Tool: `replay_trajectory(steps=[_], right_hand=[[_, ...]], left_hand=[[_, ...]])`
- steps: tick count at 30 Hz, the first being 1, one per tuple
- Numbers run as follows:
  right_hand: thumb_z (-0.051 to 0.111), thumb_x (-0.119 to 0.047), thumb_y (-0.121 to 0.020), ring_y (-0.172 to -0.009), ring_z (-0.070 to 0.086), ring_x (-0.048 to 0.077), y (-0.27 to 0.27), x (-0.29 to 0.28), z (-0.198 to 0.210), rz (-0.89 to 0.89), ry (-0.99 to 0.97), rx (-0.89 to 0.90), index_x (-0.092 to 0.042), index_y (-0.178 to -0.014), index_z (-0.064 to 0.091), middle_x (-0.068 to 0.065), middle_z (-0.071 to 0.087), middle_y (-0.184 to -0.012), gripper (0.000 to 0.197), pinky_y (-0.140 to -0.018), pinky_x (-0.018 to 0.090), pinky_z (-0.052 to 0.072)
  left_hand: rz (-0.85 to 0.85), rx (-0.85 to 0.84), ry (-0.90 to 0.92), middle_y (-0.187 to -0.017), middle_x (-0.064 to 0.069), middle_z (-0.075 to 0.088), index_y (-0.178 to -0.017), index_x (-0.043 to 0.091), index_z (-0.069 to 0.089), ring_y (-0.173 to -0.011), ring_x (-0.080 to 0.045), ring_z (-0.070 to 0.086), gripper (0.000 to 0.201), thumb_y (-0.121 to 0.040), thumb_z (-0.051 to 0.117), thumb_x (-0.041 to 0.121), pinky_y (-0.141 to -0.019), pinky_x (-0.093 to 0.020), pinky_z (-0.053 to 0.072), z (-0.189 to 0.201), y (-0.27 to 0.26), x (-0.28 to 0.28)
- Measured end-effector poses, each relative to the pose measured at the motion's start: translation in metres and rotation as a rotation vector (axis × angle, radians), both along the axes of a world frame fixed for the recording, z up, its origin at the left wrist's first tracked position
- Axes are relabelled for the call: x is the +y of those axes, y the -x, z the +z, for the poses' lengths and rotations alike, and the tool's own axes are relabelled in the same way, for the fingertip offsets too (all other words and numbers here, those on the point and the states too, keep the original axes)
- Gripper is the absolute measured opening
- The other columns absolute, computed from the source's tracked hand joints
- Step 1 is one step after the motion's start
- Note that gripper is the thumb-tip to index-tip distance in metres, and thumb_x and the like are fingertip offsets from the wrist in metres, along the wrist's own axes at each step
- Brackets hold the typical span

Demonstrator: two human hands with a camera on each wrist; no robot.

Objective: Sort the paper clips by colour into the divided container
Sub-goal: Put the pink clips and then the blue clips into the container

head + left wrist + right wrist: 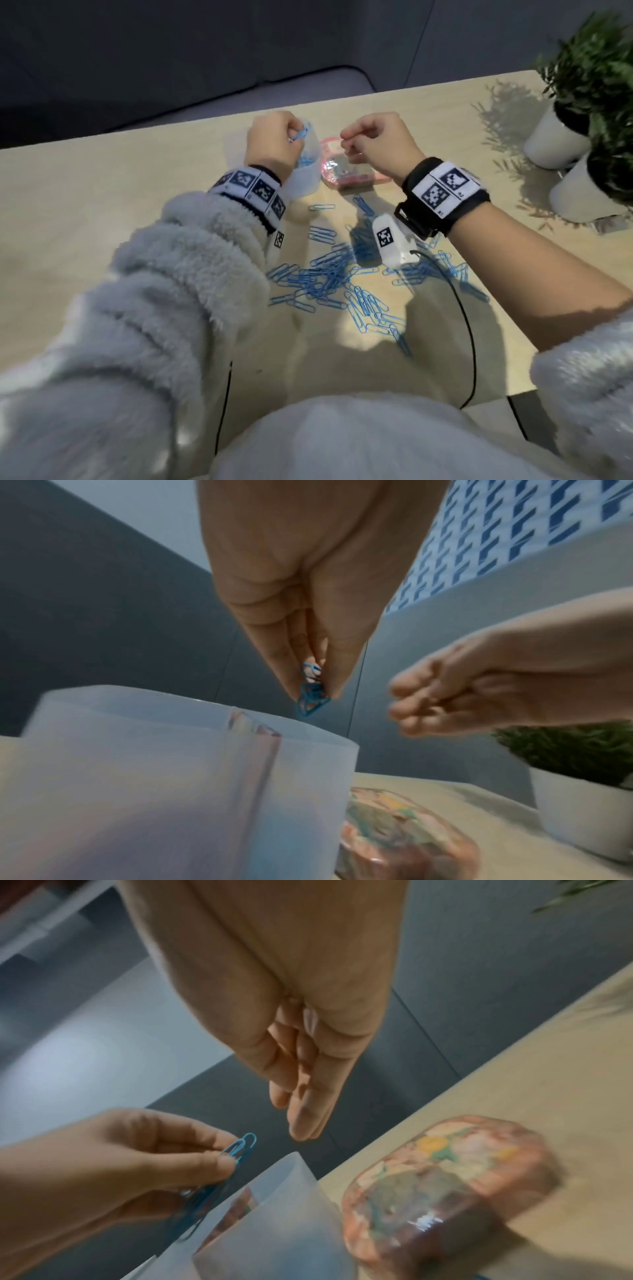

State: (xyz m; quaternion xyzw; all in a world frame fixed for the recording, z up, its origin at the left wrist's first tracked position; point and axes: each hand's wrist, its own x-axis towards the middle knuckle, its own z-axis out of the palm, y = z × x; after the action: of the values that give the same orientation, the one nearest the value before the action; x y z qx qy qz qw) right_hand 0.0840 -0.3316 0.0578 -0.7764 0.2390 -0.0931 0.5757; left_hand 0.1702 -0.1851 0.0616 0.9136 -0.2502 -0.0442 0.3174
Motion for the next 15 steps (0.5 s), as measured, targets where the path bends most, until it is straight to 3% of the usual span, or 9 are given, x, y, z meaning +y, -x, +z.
replay_trajectory(steps=[2,5,8,10,13,15], right_hand=[[0.039,0.012,-0.083,-0.057,0.058,0.013,0.019,-0.009,-0.013,-0.004,0.010,0.034,-0.013,-0.066,0.060,0.004,0.060,-0.067,0.036,-0.065,0.024,0.056],[0.044,0.008,-0.081,-0.060,0.059,0.010,0.044,-0.020,-0.035,0.020,0.140,0.136,-0.019,-0.064,0.061,0.007,0.062,-0.071,0.035,-0.072,0.029,0.054],[0.051,0.000,-0.079,-0.078,0.058,0.019,0.061,-0.026,-0.054,0.035,0.328,0.296,-0.011,-0.079,0.068,0.004,0.065,-0.082,0.020,-0.084,0.029,0.047],[0.052,-0.006,-0.081,-0.090,0.063,0.026,0.066,-0.025,-0.065,0.034,0.433,0.365,-0.011,-0.083,0.067,0.010,0.070,-0.093,0.016,-0.087,0.031,0.048],[0.043,-0.012,-0.090,-0.109,0.051,0.039,0.062,-0.014,-0.076,0.053,0.664,0.466,0.003,-0.100,0.062,0.026,0.058,-0.113,0.026,-0.089,0.040,0.042],[0.041,-0.014,-0.091,-0.115,0.043,0.039,0.056,-0.001,-0.077,0.070,0.768,0.507,0.006,-0.110,0.056,0.026,0.047,-0.124,0.032,-0.092,0.043,0.040]], left_hand=[[-0.005,-0.059,-0.123,-0.100,-0.011,0.068,-0.095,0.013,0.068,-0.095,-0.031,0.060,0.018,-0.081,0.056,0.011,-0.085,-0.033,0.045,-0.002,-0.008,-0.013],[-0.036,-0.080,-0.310,-0.080,-0.016,0.056,-0.073,0.012,0.057,-0.078,-0.034,0.051,0.012,-0.085,0.054,0.015,-0.069,-0.033,0.036,-0.007,-0.010,-0.022],[-0.110,-0.055,-0.315,-0.097,-0.024,0.064,-0.088,0.002,0.064,-0.095,-0.038,0.057,0.024,-0.092,0.046,0.018,-0.079,-0.038,0.040,-0.012,-0.006,-0.019],[-0.147,-0.091,-0.237,-0.104,-0.021,0.066,-0.098,0.005,0.065,-0.098,-0.038,0.057,0.027,-0.093,0.043,0.019,-0.087,-0.040,0.041,-0.012,0.005,-0.007],[-0.222,-0.258,-0.133,-0.096,-0.017,0.068,-0.090,0.010,0.067,-0.091,-0.036,0.059,0.024,-0.089,0.046,0.022,-0.083,-0.041,0.044,-0.019,0.035,0.024],[-0.320,-0.234,-0.177,-0.096,-0.012,0.068,-0.092,0.013,0.067,-0.091,-0.034,0.059,0.026,-0.087,0.048,0.030,-0.082,-0.042,0.044,-0.031,0.053,0.050]])
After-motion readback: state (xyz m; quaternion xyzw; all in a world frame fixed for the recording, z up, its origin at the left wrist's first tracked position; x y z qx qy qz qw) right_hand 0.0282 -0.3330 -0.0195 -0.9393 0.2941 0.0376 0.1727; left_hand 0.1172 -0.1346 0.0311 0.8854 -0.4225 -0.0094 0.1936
